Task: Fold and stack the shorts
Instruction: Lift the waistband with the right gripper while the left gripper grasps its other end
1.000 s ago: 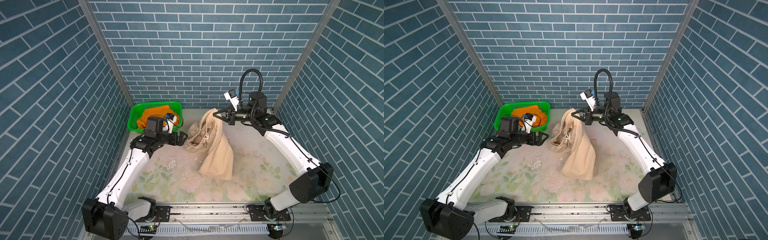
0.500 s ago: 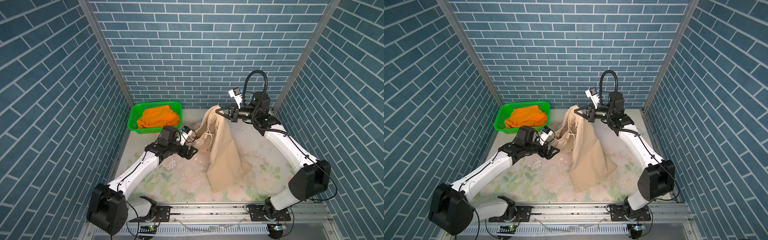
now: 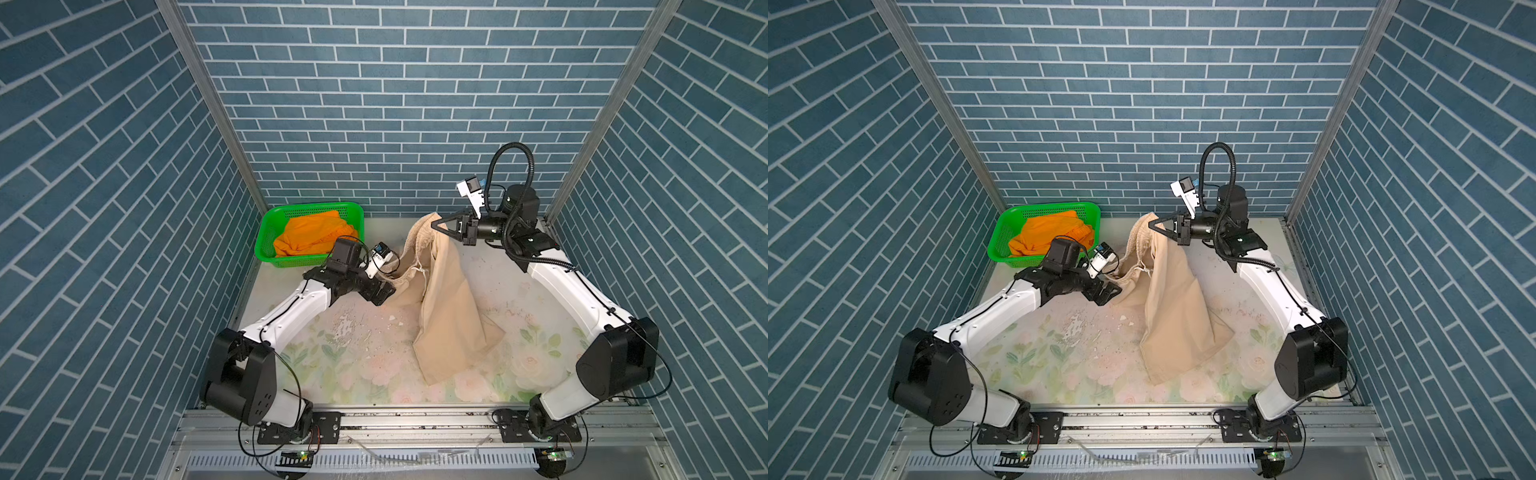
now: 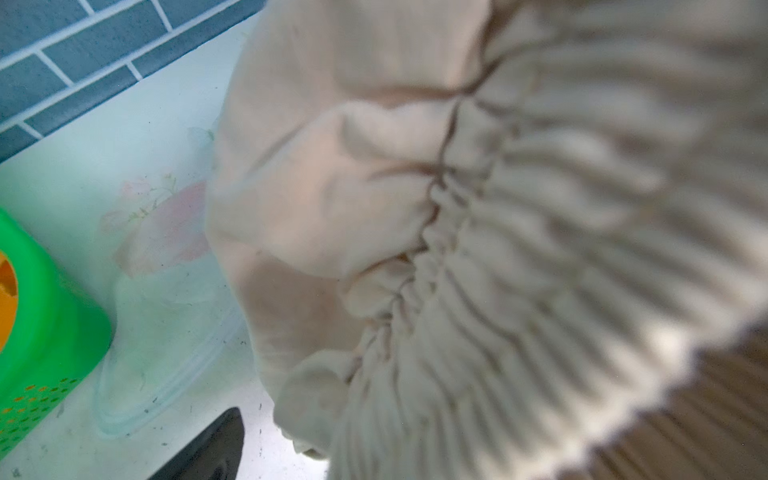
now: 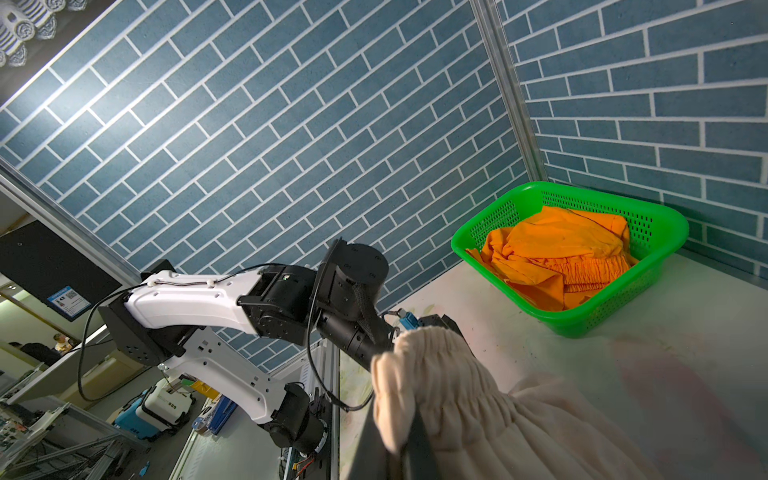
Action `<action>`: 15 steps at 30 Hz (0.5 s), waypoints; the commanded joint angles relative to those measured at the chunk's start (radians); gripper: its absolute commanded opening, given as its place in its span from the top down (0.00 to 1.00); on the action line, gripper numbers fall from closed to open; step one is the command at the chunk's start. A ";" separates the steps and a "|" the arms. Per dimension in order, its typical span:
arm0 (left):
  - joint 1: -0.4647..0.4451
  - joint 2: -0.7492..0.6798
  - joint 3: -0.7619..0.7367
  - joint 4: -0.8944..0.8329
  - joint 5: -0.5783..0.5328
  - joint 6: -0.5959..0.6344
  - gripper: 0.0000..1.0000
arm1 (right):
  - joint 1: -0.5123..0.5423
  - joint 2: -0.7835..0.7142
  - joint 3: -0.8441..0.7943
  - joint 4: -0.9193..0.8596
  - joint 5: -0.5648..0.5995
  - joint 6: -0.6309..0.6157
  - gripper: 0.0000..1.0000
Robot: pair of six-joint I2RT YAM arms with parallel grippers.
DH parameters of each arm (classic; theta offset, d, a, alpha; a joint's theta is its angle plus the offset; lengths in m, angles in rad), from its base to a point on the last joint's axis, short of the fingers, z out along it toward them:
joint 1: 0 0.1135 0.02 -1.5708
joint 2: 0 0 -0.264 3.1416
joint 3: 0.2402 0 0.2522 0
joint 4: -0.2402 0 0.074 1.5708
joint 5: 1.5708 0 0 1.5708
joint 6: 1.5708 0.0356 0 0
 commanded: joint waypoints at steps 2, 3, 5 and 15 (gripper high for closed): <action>0.013 0.027 0.091 -0.123 0.094 0.080 0.03 | -0.004 -0.008 -0.010 0.050 -0.037 0.019 1.00; 0.013 0.030 0.106 -0.139 0.111 0.088 0.05 | -0.004 -0.006 -0.013 0.056 -0.037 0.022 1.00; 0.015 0.031 0.125 -0.153 0.136 0.091 0.07 | -0.004 -0.002 -0.019 0.081 -0.037 0.037 1.00; 0.015 0.087 0.198 -0.245 0.193 0.083 0.84 | -0.012 0.013 -0.016 0.060 -0.020 0.019 1.00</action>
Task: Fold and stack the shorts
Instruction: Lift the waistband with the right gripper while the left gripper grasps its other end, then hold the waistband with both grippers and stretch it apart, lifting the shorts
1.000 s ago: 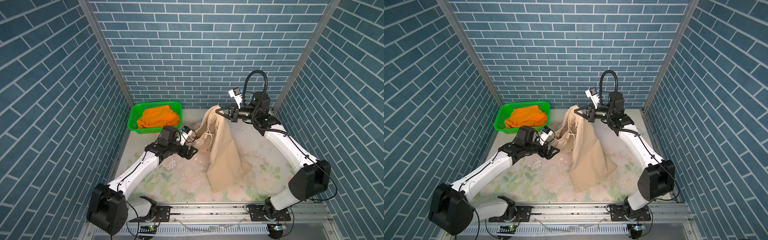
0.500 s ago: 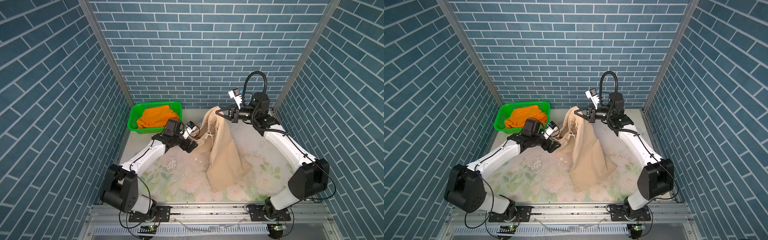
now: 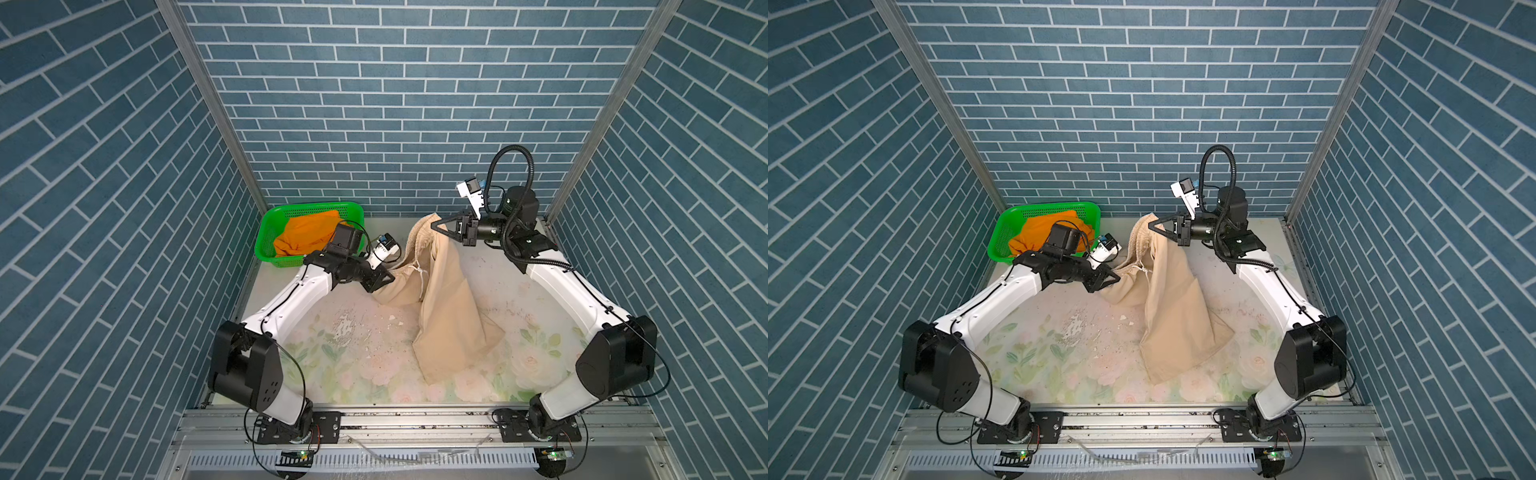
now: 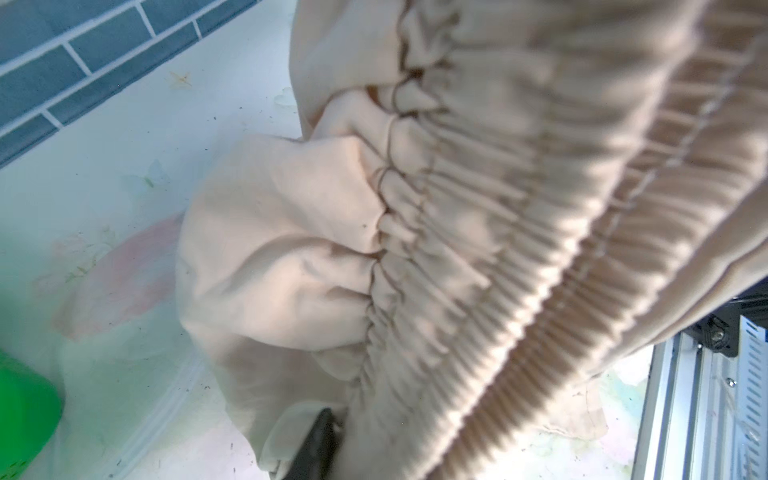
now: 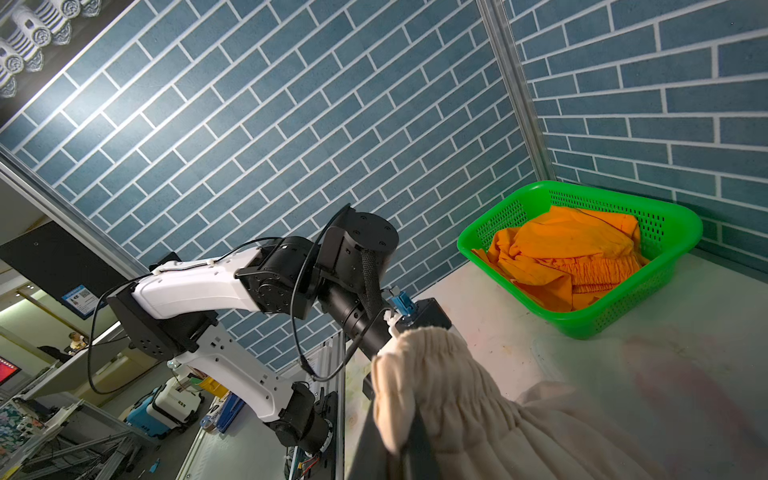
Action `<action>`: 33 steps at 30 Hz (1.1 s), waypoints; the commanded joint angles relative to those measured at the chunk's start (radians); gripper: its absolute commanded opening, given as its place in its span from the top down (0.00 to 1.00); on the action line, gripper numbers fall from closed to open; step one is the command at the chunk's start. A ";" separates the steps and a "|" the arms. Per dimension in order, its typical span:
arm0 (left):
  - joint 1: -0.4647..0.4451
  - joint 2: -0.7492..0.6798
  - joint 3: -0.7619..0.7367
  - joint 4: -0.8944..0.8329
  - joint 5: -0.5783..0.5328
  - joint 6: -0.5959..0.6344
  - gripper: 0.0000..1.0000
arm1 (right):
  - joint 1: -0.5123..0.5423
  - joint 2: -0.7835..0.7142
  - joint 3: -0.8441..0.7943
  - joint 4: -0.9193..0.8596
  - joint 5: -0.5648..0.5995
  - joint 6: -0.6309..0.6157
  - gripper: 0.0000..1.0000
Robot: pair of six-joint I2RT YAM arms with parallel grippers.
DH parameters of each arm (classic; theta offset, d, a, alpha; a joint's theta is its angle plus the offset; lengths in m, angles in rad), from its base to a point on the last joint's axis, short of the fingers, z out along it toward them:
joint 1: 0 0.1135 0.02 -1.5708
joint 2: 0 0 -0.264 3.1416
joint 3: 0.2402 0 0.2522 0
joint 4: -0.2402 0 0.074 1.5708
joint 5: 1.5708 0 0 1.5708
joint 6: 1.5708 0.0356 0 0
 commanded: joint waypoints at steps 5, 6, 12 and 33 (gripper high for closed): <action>0.005 0.009 0.066 -0.104 0.020 -0.018 0.91 | -0.010 0.010 0.055 -0.254 0.077 -0.239 1.00; 0.005 0.007 0.079 -0.114 0.019 -0.022 0.91 | -0.013 0.010 0.071 -0.337 0.115 -0.314 1.00; 0.003 0.041 0.223 -0.243 -0.032 -0.070 1.00 | -0.060 0.018 0.136 -0.637 0.448 -0.555 1.00; -0.309 0.092 1.119 -0.775 -0.606 -0.119 1.00 | -0.068 -0.425 0.160 -0.696 0.801 -0.647 1.00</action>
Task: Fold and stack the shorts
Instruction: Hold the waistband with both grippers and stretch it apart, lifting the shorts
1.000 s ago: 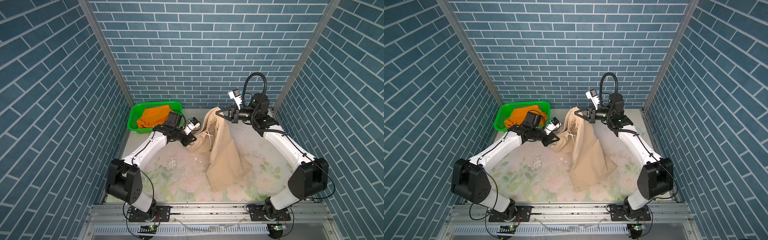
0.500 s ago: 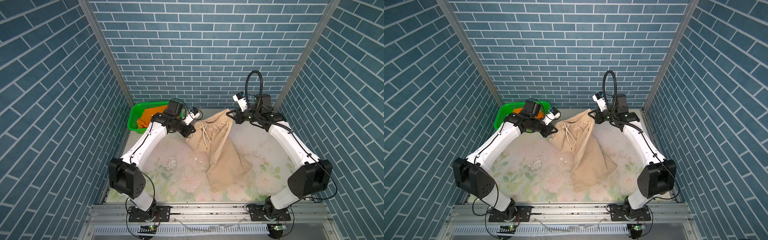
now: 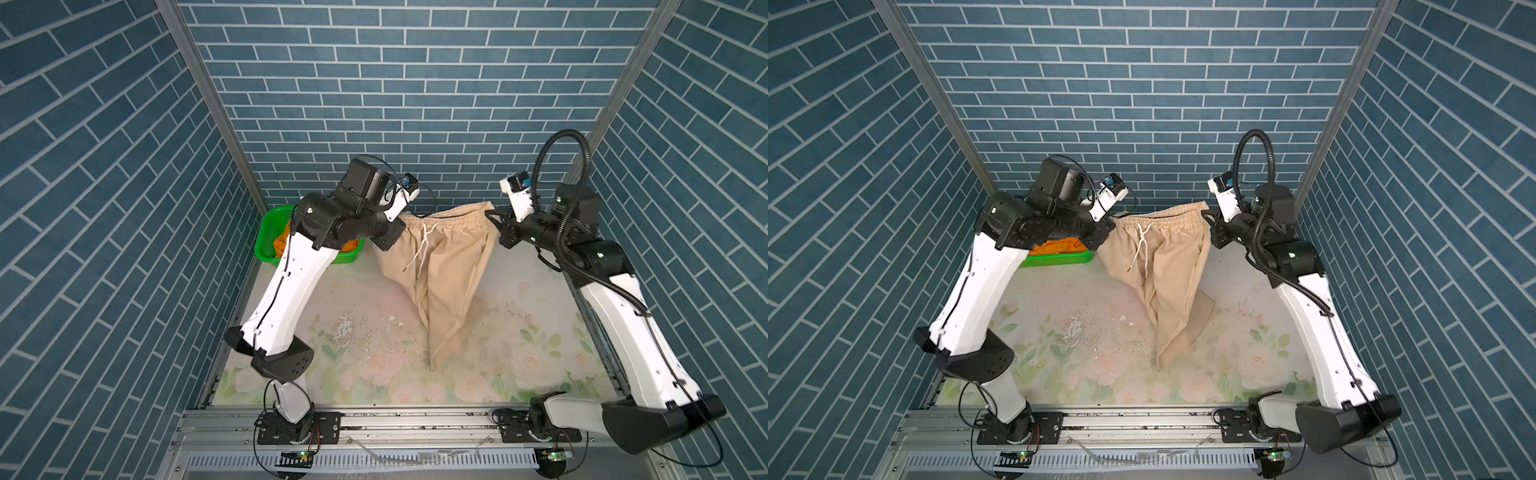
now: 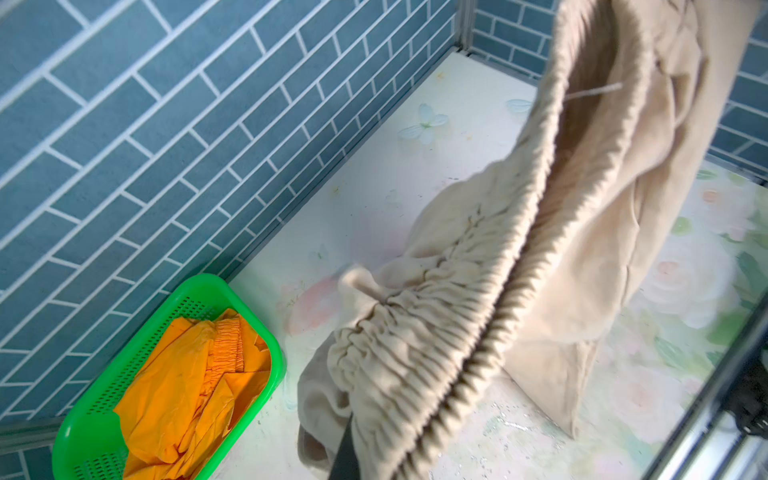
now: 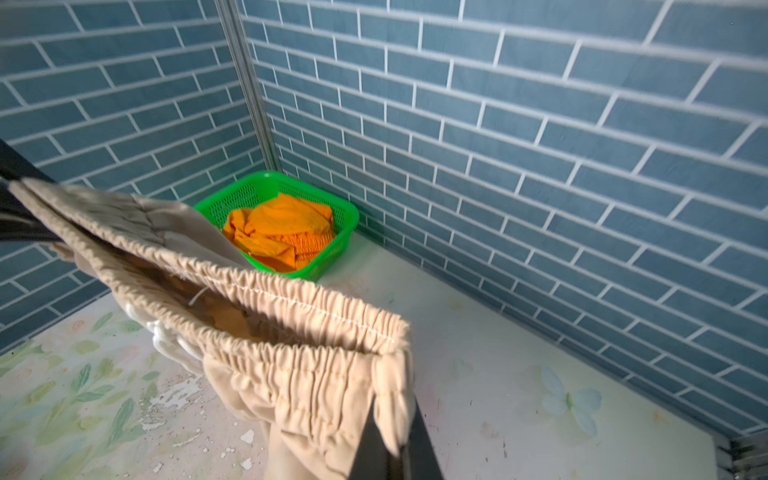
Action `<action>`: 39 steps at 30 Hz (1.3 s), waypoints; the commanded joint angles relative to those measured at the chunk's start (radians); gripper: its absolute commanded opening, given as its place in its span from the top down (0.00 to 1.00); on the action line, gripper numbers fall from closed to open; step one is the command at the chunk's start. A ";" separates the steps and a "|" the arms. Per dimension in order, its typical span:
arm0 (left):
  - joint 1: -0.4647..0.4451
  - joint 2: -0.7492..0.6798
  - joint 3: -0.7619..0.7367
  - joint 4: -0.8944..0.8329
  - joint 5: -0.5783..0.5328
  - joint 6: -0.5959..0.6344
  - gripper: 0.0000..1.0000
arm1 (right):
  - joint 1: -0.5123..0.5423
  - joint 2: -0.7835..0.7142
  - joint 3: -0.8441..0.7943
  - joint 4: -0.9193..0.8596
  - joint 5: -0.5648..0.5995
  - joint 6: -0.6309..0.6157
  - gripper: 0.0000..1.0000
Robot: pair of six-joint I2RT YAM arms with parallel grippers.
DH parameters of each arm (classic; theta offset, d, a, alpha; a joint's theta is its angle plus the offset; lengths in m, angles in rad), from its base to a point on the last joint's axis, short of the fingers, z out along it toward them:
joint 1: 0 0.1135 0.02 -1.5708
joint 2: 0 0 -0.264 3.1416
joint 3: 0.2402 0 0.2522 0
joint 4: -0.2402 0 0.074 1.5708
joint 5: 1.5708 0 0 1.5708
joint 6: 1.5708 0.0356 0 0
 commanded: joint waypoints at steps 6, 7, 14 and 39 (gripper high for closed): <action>-0.022 -0.225 -0.018 -0.007 -0.118 0.040 1.00 | -0.005 -0.218 -0.012 -0.040 0.101 -0.054 1.00; -0.022 -0.236 -0.011 0.002 -0.105 0.041 1.00 | -0.007 -0.221 0.003 -0.058 0.140 -0.066 1.00; -0.026 -0.138 0.102 -0.066 -0.096 0.007 1.00 | -0.007 -0.179 0.051 -0.138 0.200 -0.082 1.00; -0.151 -0.126 0.123 -0.162 -0.368 -0.076 1.00 | -0.005 -0.245 0.140 -0.349 0.211 -0.031 1.00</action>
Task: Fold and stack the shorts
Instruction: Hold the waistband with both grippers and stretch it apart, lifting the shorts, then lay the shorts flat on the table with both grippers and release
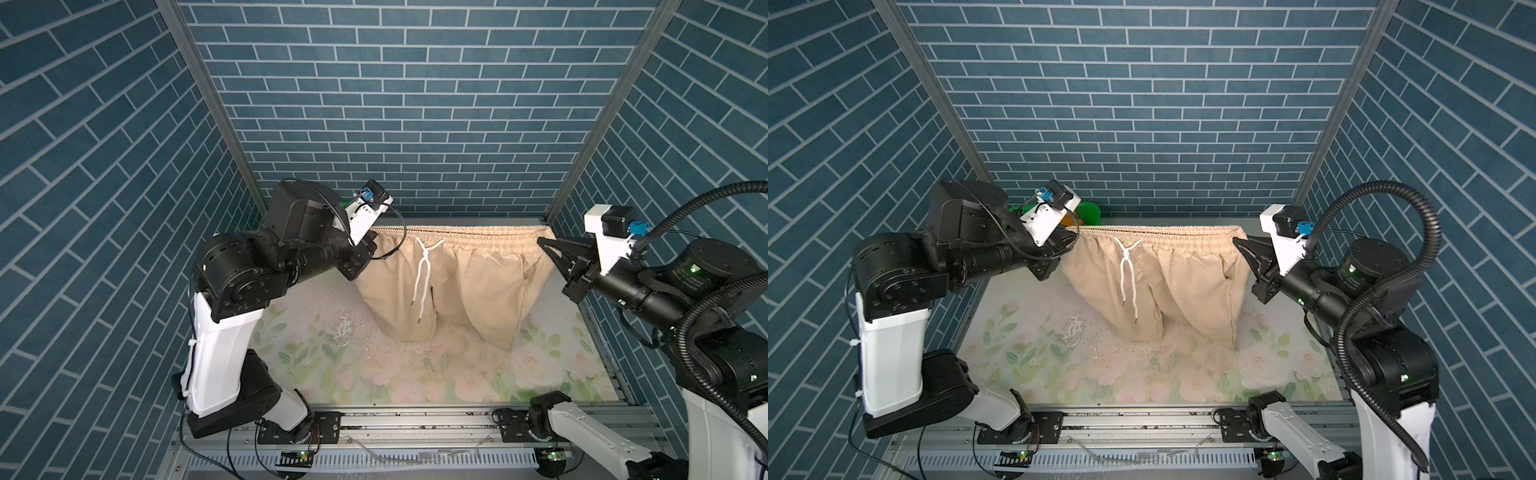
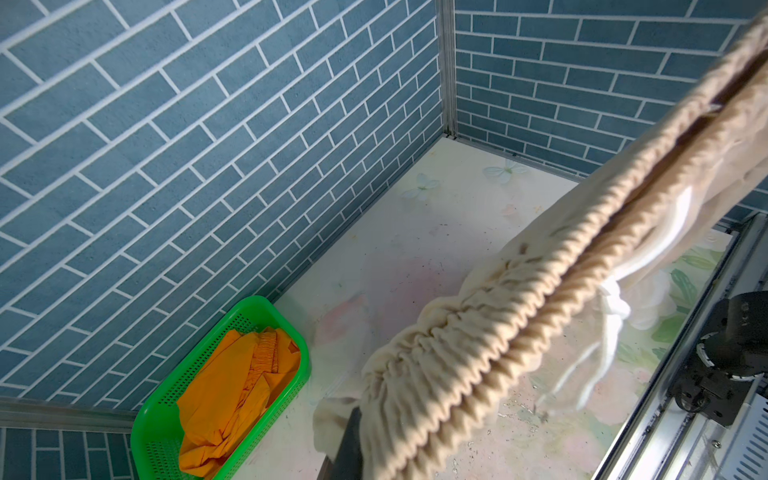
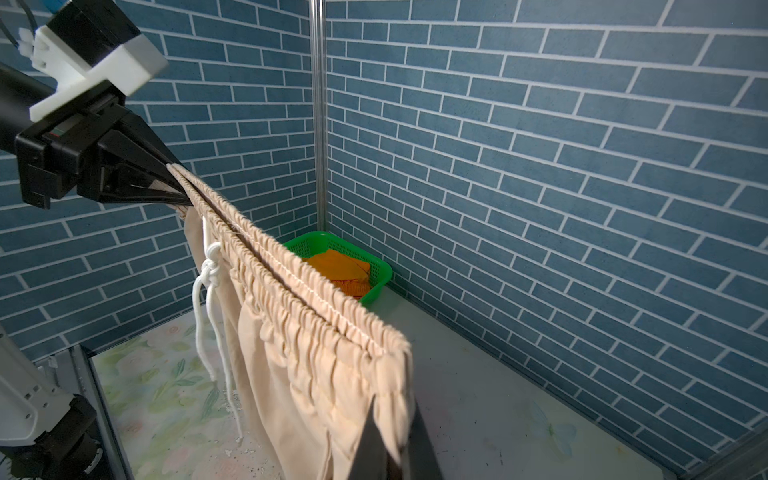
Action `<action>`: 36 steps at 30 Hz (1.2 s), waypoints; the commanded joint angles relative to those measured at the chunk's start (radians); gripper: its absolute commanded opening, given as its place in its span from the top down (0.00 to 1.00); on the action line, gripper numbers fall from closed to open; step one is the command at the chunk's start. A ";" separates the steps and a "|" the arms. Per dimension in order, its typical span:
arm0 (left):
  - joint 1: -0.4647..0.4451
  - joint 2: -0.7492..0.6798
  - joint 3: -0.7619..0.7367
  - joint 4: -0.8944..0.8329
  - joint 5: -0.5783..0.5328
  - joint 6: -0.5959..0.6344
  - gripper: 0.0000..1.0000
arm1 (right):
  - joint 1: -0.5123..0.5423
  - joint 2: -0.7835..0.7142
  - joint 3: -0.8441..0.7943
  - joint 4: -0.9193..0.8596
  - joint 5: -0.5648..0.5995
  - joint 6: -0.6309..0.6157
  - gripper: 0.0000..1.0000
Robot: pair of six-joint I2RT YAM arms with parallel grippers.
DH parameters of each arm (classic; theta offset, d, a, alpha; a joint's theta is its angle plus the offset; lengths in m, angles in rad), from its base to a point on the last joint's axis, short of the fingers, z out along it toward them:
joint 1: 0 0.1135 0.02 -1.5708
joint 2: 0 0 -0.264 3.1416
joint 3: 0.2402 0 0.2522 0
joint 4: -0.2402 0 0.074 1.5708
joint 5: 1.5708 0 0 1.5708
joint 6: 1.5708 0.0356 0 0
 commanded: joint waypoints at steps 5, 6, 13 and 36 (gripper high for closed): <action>0.030 0.192 0.081 0.016 -0.276 -0.014 1.00 | -0.021 0.185 -0.046 0.005 0.453 -0.069 1.00; 0.040 0.223 0.084 0.032 -0.260 -0.016 1.00 | -0.030 0.221 -0.044 0.020 0.460 -0.075 1.00; 0.237 0.454 0.060 0.198 -0.066 -0.038 1.00 | -0.202 0.478 -0.072 0.211 0.361 -0.072 1.00; 0.427 0.950 0.114 0.658 -0.039 -0.075 0.01 | -0.331 1.336 0.208 0.774 0.110 0.188 0.43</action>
